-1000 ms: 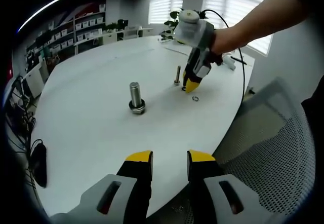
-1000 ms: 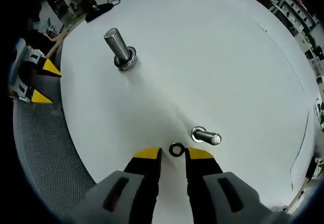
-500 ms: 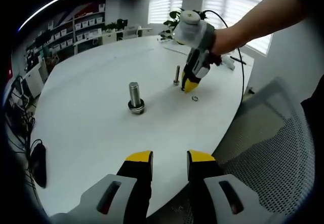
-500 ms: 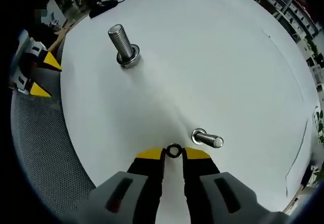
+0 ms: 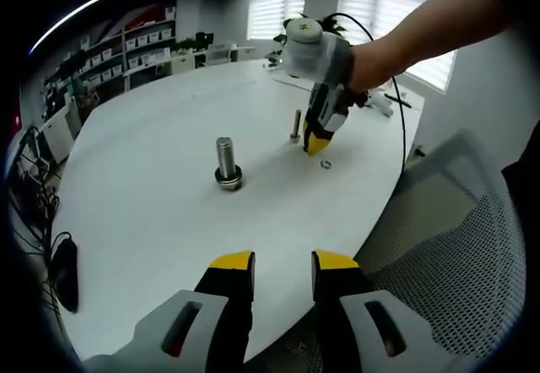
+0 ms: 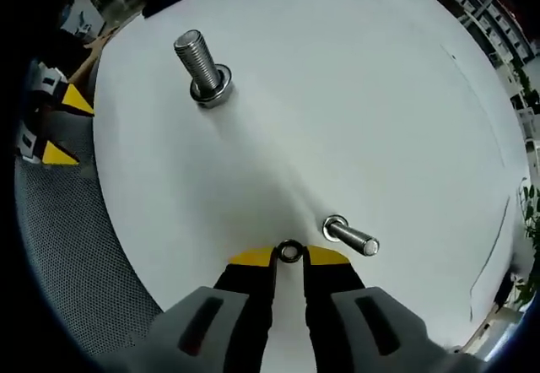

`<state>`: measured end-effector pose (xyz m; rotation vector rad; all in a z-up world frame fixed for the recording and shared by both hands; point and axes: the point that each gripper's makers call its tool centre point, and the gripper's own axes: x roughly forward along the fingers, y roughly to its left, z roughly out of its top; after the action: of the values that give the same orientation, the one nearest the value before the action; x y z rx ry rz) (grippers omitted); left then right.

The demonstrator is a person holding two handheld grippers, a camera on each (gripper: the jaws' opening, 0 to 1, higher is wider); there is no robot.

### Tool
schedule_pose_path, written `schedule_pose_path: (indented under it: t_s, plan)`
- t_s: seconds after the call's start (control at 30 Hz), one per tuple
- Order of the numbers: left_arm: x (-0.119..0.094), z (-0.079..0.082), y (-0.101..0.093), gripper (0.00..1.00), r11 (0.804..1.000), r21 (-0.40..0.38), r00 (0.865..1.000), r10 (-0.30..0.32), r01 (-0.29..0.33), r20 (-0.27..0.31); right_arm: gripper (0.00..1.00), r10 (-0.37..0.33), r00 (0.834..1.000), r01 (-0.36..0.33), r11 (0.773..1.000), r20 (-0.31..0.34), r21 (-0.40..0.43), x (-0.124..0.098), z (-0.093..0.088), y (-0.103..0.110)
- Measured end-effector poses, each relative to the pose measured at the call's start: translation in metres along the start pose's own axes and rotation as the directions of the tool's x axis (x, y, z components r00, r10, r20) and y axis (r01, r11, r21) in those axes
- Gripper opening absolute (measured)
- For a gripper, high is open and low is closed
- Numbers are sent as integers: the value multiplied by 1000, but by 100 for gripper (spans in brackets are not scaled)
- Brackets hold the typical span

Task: Place the washer onto the threaded stud by aligning its center hole with the stud, sliding it down to the base, and recovering from edge contact or off-axis alignment until the washer reaches the visible bottom stop.

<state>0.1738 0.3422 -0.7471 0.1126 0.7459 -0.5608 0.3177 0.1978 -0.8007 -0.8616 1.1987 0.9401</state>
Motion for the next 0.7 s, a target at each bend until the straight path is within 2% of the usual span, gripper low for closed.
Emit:
schedule_pose_path:
  t_s: [0.4,0.7]
  plan:
    - [-1,1,1,25,1000,3,1000,8,-8,1,15,-24,995,15,996,99,82,-2,-2,-1]
    - [0,0,1,25,1000,5,1000,9,-9,-5,15,-14,996,6,996,92,85,0,-2,-2]
